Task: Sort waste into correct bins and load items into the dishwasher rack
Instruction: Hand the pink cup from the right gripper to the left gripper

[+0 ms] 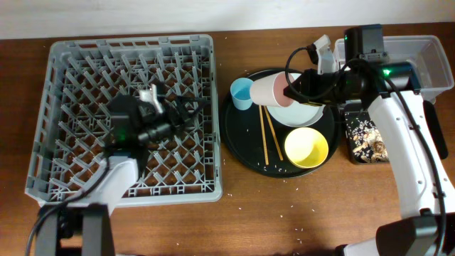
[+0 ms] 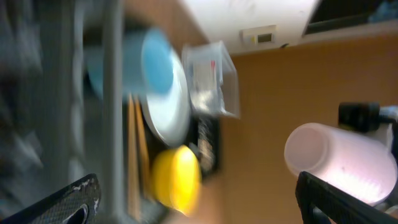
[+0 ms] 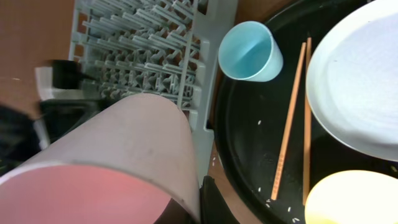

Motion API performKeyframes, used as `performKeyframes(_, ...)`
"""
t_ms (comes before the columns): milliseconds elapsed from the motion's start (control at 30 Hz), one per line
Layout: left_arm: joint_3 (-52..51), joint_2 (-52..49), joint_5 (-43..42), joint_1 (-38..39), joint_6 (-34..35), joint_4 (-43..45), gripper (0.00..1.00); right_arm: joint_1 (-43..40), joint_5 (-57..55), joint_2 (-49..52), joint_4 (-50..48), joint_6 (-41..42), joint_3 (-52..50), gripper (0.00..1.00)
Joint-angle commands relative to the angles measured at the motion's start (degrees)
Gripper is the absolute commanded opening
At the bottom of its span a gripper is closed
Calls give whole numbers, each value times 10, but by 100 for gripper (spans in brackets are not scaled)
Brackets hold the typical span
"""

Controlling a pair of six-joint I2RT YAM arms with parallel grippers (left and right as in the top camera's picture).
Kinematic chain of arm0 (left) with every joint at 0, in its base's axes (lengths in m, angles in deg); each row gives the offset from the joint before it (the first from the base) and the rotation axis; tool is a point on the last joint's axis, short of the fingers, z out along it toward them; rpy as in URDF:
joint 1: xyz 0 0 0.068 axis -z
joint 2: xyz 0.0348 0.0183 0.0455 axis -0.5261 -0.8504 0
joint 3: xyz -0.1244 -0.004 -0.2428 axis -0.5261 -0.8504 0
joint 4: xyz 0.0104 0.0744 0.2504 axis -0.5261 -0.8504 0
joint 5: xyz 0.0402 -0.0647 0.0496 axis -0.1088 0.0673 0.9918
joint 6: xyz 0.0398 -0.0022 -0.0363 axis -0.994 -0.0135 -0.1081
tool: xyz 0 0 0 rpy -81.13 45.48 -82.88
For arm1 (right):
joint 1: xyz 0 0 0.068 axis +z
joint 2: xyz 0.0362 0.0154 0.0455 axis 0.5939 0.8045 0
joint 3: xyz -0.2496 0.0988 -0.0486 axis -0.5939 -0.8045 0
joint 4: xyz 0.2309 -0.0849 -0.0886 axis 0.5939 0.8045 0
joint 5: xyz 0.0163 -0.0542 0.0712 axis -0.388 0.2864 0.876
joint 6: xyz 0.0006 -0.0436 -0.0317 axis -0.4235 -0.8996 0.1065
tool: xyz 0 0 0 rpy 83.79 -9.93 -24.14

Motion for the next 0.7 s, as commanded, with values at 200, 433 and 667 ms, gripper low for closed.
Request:
performKeyframes(200, 2, -19, -208, 19, 273, 174, 99, 41, 280, 119, -167, -9, -63, 4)
performKeyframes(433, 2, -19, -249, 20, 234, 213, 80, 132, 272, 129, -258, 18, -75, 4)
performKeyframes(667, 2, -19, -233, 19, 245, 282, 75, 156, 282, 130, -257, 22, -76, 4)
